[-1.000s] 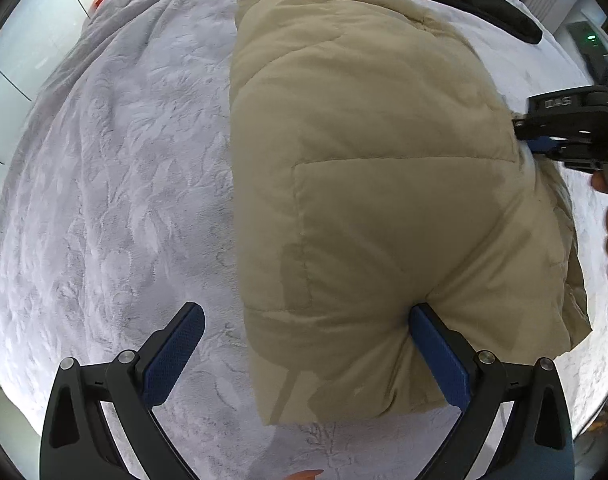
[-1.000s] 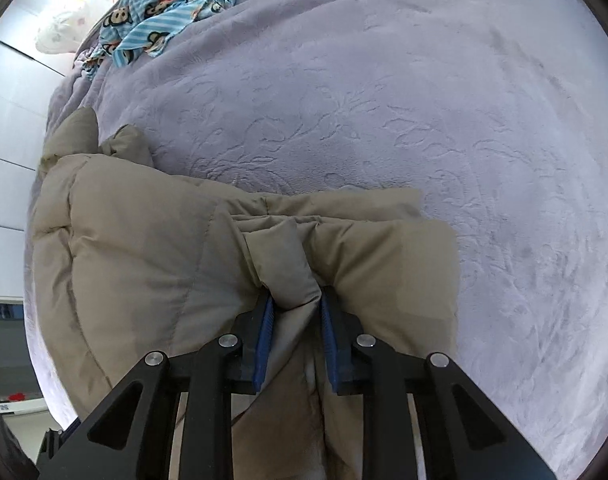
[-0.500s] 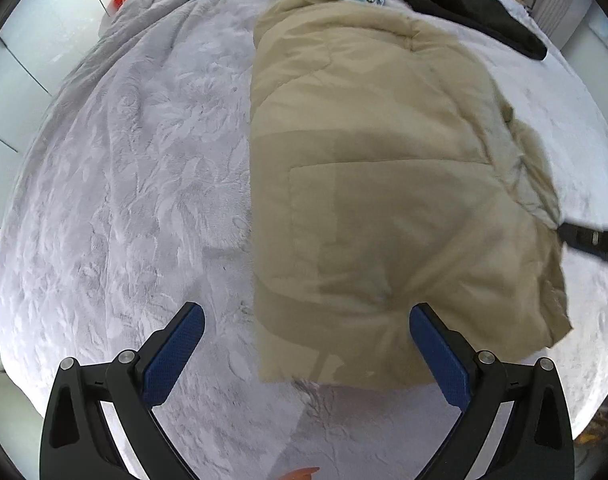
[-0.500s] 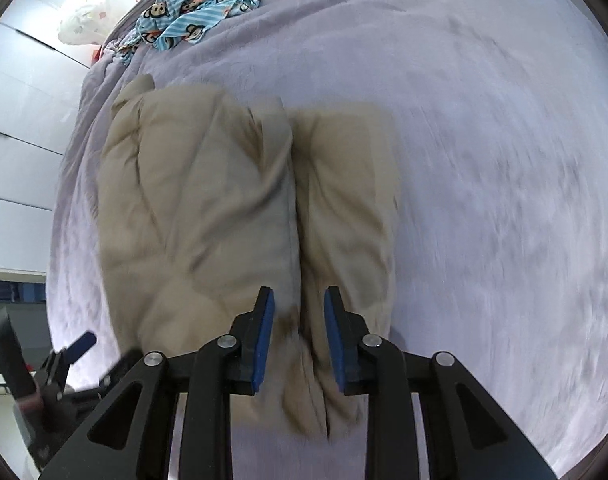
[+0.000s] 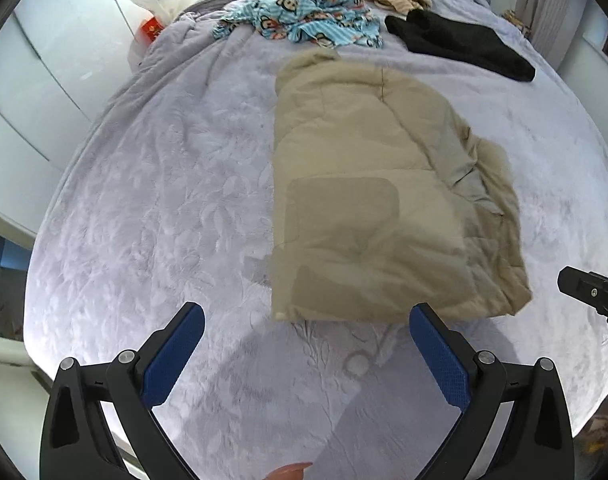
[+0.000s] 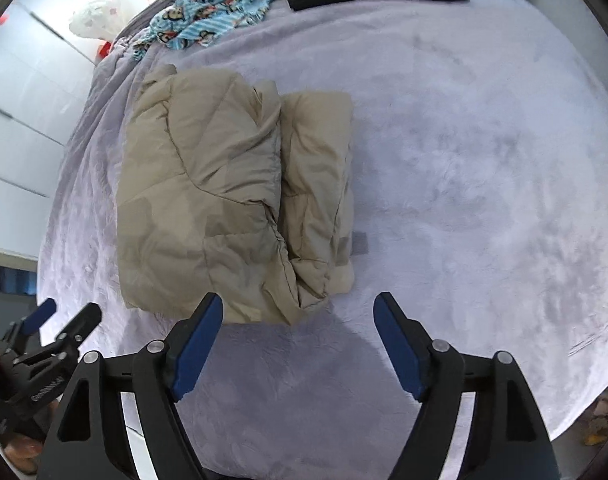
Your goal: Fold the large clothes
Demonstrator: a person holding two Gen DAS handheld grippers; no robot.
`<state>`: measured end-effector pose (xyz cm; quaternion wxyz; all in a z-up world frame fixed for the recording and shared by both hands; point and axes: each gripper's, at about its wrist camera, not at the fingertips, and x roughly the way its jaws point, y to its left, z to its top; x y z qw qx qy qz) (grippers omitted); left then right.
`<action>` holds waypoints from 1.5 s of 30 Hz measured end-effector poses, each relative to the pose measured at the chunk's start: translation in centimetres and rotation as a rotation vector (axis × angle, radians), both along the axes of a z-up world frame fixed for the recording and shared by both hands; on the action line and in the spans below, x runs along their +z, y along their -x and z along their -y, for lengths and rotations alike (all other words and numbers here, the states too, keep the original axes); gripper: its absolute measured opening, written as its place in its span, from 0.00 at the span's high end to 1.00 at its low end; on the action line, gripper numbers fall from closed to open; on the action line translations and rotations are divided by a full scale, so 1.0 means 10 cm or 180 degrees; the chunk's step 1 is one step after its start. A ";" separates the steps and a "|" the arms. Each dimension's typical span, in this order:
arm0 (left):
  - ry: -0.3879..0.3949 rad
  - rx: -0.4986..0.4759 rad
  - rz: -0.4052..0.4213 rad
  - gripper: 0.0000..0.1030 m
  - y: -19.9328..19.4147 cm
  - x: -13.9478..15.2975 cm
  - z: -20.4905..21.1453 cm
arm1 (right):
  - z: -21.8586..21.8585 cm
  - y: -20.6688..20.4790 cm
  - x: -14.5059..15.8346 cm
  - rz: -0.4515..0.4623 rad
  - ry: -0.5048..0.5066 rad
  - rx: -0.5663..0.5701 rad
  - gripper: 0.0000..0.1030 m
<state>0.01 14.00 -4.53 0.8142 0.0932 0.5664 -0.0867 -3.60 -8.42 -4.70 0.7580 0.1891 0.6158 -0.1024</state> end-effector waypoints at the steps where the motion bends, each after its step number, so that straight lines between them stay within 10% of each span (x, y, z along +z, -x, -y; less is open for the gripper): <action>1: 0.0010 0.0020 0.0016 0.00 0.03 0.04 -0.01 | -0.01 0.01 0.06 0.0010 0.0010 0.0027 0.17; 7: 0.0058 0.0119 0.0223 0.00 0.17 0.35 -0.05 | -0.13 0.06 0.48 0.0334 0.0195 0.0175 0.00; 21: 0.0210 0.0157 0.0537 0.00 0.38 0.93 -0.21 | -0.24 0.23 1.00 0.0624 0.0343 -0.0013 0.00; 45: 0.0231 0.0234 0.0568 0.00 0.42 0.98 -0.23 | -0.38 0.23 1.16 0.0649 0.0567 0.0156 0.00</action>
